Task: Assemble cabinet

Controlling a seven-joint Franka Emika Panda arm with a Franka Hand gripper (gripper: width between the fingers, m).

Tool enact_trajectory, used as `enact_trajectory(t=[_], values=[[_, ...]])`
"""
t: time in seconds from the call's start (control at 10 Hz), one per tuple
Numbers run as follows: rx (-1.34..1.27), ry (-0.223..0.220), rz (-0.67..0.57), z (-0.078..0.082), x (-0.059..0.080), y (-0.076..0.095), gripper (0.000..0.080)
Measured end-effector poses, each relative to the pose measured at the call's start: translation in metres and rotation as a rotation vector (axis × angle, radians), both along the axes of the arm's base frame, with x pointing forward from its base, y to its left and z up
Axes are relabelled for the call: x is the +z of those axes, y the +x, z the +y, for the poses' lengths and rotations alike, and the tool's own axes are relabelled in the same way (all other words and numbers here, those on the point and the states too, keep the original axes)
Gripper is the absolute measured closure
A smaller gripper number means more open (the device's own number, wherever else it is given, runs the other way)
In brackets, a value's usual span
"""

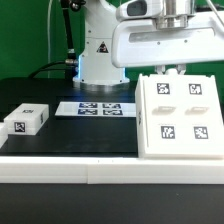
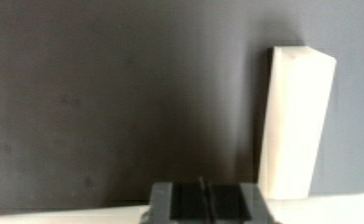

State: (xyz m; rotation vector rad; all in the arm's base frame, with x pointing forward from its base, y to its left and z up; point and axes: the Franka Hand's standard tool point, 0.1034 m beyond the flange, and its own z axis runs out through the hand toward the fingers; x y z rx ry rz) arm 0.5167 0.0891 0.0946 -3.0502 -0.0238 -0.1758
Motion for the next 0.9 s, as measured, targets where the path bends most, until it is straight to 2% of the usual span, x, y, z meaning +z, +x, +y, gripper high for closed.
enact_trajectory(t=[0.3,0.7,0.9], values=[[0.000,0.000,0.000,0.000,0.000,0.000,0.0797],[0.015,0.006,0.042,-0.005,0.022,0.004,0.0797],[0.014,0.007,0.048,-0.005,0.023,0.007,0.0797]])
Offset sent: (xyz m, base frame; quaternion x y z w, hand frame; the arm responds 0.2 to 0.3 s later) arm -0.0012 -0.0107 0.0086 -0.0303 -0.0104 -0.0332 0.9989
